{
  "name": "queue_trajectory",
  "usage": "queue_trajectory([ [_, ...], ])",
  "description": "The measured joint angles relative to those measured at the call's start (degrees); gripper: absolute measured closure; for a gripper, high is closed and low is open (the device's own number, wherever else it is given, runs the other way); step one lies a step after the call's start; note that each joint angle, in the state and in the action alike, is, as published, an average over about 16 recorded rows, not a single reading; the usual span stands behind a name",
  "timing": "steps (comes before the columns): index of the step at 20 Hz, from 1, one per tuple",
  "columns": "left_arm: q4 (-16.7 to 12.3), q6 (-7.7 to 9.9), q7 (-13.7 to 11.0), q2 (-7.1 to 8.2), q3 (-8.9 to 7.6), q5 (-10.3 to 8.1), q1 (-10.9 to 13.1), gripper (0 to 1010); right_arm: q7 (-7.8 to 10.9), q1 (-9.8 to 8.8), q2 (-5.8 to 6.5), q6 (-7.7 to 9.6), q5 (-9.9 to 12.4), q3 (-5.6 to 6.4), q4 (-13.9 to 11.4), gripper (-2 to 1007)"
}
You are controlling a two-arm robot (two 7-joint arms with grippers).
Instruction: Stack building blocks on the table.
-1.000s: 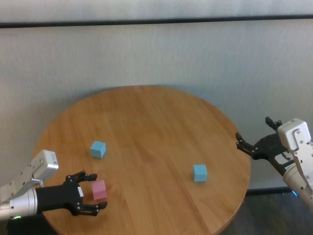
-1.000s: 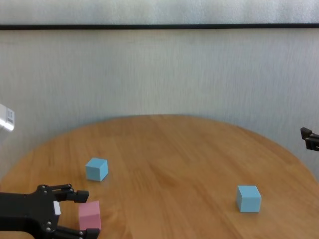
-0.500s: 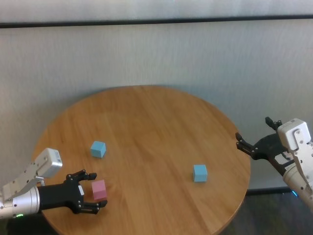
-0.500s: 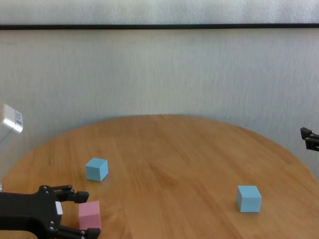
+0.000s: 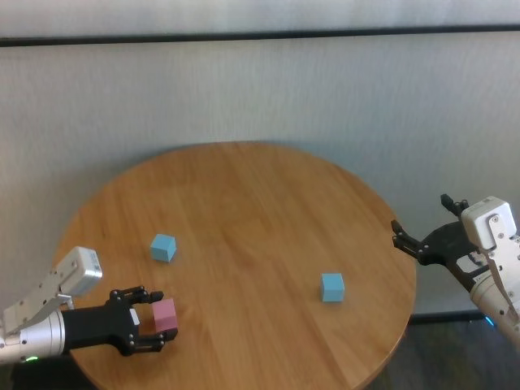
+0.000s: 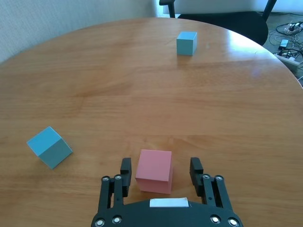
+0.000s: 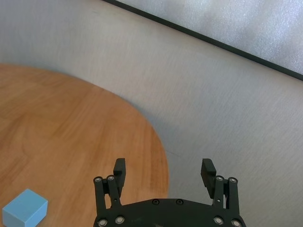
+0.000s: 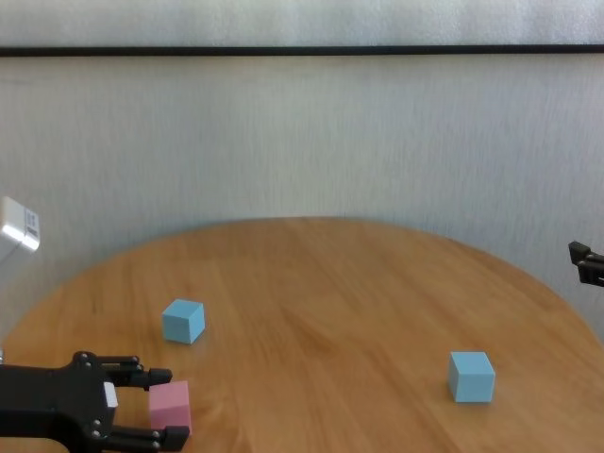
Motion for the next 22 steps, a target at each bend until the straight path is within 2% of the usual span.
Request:
queue_trajectory([
  [12,-0.7,-0.17,-0.3,0.28,-0.15,-0.31,0.4,510,0.00,0.00,0.00,0.00,0.0,0.00,0.0,0],
  [17,-1.5,-0.23,-0.4,0.49,-0.28,-0.47,0.5,584,0.00,0.00,0.00,0.00,0.0,0.00,0.0,0],
  [22,-2.2,-0.28,-0.6,0.45,-0.16,-0.27,0.2,604,0.00,0.00,0.00,0.00,0.0,0.00,0.0,0],
])
